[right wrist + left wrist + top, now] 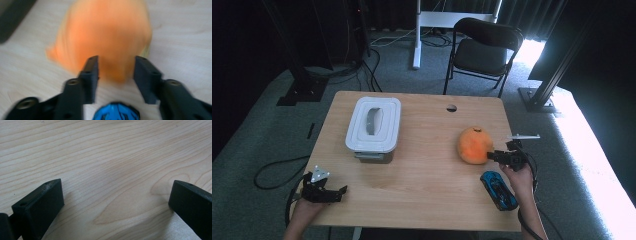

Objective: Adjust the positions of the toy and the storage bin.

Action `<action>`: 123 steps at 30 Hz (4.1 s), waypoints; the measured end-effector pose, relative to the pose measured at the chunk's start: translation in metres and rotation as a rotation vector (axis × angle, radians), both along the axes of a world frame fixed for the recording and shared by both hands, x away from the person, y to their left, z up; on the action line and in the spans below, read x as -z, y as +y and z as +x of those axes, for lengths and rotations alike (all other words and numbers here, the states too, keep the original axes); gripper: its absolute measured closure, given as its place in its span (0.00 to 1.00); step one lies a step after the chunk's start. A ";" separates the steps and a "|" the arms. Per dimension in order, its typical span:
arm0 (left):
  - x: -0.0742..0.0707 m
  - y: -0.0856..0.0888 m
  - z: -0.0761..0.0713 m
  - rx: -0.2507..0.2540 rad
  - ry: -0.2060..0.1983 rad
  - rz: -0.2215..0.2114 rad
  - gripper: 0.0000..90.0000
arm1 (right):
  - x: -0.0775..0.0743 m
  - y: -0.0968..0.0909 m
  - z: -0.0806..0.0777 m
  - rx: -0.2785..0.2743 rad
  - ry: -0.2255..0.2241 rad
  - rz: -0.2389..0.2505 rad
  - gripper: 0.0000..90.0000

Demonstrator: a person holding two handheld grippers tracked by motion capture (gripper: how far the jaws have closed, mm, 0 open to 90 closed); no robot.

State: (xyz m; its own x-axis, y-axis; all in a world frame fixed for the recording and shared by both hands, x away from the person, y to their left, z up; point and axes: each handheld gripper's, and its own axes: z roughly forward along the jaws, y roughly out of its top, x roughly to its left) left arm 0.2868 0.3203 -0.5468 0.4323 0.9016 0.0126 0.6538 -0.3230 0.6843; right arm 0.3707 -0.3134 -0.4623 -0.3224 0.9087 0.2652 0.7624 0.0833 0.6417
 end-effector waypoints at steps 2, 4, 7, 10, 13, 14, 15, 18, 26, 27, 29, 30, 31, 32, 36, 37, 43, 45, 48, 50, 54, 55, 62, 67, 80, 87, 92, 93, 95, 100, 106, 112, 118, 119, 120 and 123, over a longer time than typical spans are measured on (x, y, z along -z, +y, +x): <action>0.000 0.000 0.000 0.000 0.000 0.000 0.00 | -0.007 0.000 0.000 0.005 -0.027 0.043 0.48; 0.000 0.000 0.000 0.000 0.000 0.000 0.00 | -0.013 0.002 0.003 0.023 -0.044 0.038 0.42; 0.000 0.000 0.000 0.000 0.000 0.000 0.00 | -0.015 0.005 0.006 0.051 -0.056 0.027 0.33; 0.000 0.000 0.000 0.000 0.000 0.000 0.00 | -0.012 0.014 0.014 0.066 -0.036 0.029 0.25; 0.000 0.000 0.000 0.000 0.000 0.000 0.00 | -0.005 0.027 0.019 0.057 -0.016 0.007 0.25; 0.000 0.000 0.000 0.000 0.000 0.000 0.00 | -0.002 0.030 0.021 0.055 -0.009 -0.008 0.25; 0.000 0.000 0.000 0.000 0.000 0.000 0.00 | 0.001 0.034 0.023 0.053 -0.004 -0.023 0.22; 0.000 0.000 0.000 0.000 0.000 0.000 0.00 | 0.010 0.043 0.028 0.045 0.008 -0.041 0.18; 0.000 0.000 0.000 0.000 0.000 0.000 0.00 | 0.019 0.054 0.031 -0.011 -0.068 -0.114 0.23; 0.000 0.000 0.000 0.000 0.000 0.000 0.00 | 0.019 0.053 0.032 -0.009 -0.062 -0.112 0.27; 0.000 0.000 0.000 0.000 0.000 0.000 0.00 | 0.021 0.052 0.034 -0.012 -0.052 -0.125 0.36; 0.000 0.000 0.000 0.000 0.000 0.000 0.00 | 0.022 0.052 0.034 -0.013 -0.053 -0.130 0.40; 0.000 0.000 0.000 0.000 0.000 0.000 0.00 | 0.022 0.050 0.035 -0.016 -0.060 -0.129 0.47; 0.000 0.000 0.000 0.000 0.000 0.000 0.00 | 0.022 0.050 0.035 -0.018 -0.062 -0.138 0.52; 0.000 0.000 0.000 0.000 0.000 0.000 0.00 | 0.019 0.051 0.034 -0.017 -0.073 -0.166 0.68; 0.000 0.000 0.000 0.000 0.000 0.000 0.00 | 0.017 0.050 0.034 -0.015 -0.073 -0.170 0.72; 0.000 0.000 0.000 0.000 0.000 0.000 0.00 | 0.001 0.046 0.039 0.009 -0.109 -0.204 0.78; 0.000 0.000 0.000 0.000 0.000 0.000 0.00 | -0.006 0.044 0.043 0.012 -0.123 -0.246 0.78; 0.000 0.000 0.000 0.000 0.000 0.000 0.00 | -0.018 0.039 0.051 0.007 -0.136 -0.242 0.78; 0.000 0.000 0.000 0.000 0.000 0.000 0.00 | -0.025 0.035 0.056 0.012 -0.144 -0.241 0.78; 0.000 0.000 0.000 0.000 0.000 0.000 0.00 | -0.030 0.026 0.068 0.034 -0.147 -0.239 0.78; 0.000 0.000 0.000 0.000 0.000 0.000 0.00 | -0.030 0.026 0.068 0.034 -0.147 -0.239 0.78; 0.000 0.000 0.000 0.000 0.000 0.000 0.00 | -0.014 0.013 0.083 0.042 -0.098 -0.254 0.74; 0.000 0.000 0.000 0.001 -0.001 0.000 0.00 | 0.006 0.005 0.085 0.055 -0.055 -0.204 0.63; -0.001 -0.001 0.001 -0.001 0.010 0.004 0.00 | -0.007 -0.003 0.061 0.132 -0.059 -0.161 0.15; -0.006 -0.004 0.004 0.010 0.018 0.004 0.00 | -0.023 0.006 0.034 0.117 -0.146 -0.120 0.12; -0.010 -0.002 0.006 -0.013 0.021 0.002 0.00 | -0.030 0.029 0.011 0.092 -0.237 -0.146 0.12; -0.011 -0.001 0.006 -0.019 0.021 0.008 0.00 | -0.030 0.034 0.007 0.080 -0.251 -0.145 0.12; -0.012 0.001 0.007 -0.022 0.023 -0.006 0.00 | -0.031 0.045 0.001 0.074 -0.287 -0.170 0.12; -0.015 0.001 0.013 -0.046 0.003 -0.004 0.00 | -0.040 0.064 -0.007 0.083 -0.386 -0.243 0.12; -0.016 0.003 0.023 -0.106 -0.066 -0.008 0.00 | -0.038 0.090 0.000 -0.006 -0.363 -0.154 0.12; -0.019 0.004 0.040 -0.128 -0.062 -0.014 0.00 | -0.011 0.130 0.017 -0.077 -0.324 -0.131 0.12; -0.018 0.002 0.055 -0.121 -0.042 -0.003 0.00 | 0.008 0.156 0.027 -0.112 -0.318 -0.121 0.12; -0.017 0.001 0.057 -0.117 -0.042 -0.005 0.00 | 0.012 0.161 0.028 -0.113 -0.320 -0.120 0.12; -0.017 0.001 0.061 -0.113 -0.037 -0.007 0.00 | 0.016 0.165 0.030 -0.119 -0.321 -0.112 0.12; -0.016 0.000 0.070 -0.120 -0.036 0.021 0.00 | 0.030 0.179 0.035 -0.148 -0.305 -0.102 0.12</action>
